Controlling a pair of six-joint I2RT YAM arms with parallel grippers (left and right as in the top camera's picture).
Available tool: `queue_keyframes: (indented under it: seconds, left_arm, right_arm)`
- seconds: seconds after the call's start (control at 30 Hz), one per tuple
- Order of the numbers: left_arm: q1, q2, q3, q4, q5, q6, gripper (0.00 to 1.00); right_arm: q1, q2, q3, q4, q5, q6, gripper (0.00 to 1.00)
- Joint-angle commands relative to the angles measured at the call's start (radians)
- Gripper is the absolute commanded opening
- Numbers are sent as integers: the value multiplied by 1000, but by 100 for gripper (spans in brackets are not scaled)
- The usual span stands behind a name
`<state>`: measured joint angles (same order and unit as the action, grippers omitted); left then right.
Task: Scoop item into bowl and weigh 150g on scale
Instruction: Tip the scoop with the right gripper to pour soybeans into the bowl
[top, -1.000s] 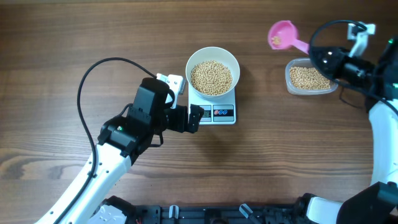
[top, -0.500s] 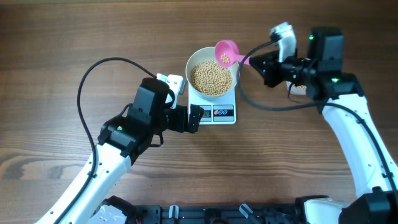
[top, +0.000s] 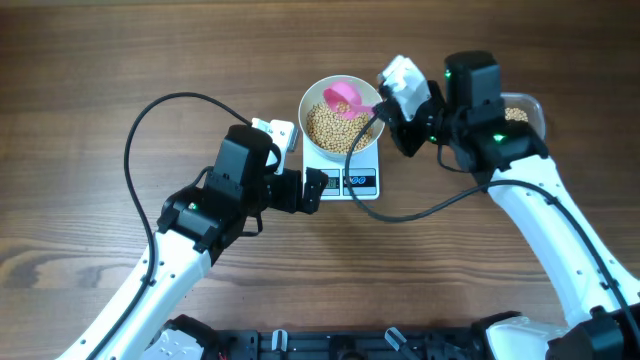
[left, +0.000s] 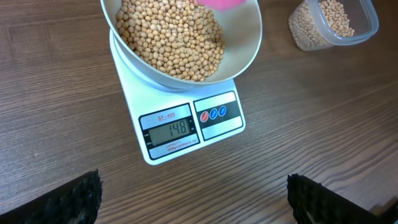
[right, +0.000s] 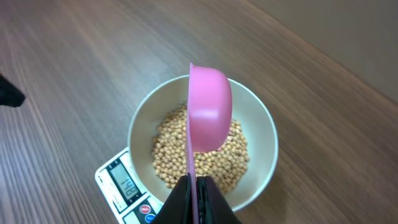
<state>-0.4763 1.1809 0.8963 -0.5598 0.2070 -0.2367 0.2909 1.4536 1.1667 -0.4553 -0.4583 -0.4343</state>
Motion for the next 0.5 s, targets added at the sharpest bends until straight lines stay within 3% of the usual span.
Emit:
queue_keyframes:
  seconds: [0.0, 0.23, 0.37, 0.47]
  left_arm:
    - [-5, -8, 0, 2, -10, 20, 100]
    - [-5, -8, 0, 3, -10, 20, 100]
    - [-5, -8, 0, 2, -10, 20, 100]
    - [-5, -8, 0, 2, -10, 20, 100]
  right_arm:
    - [13, -10, 5, 9, 14, -37, 4]
    - [13, -10, 5, 32, 13, -32, 4]
    - [13, -10, 5, 100, 13, 98, 4]
    - [13, -10, 5, 132, 14, 78, 4]
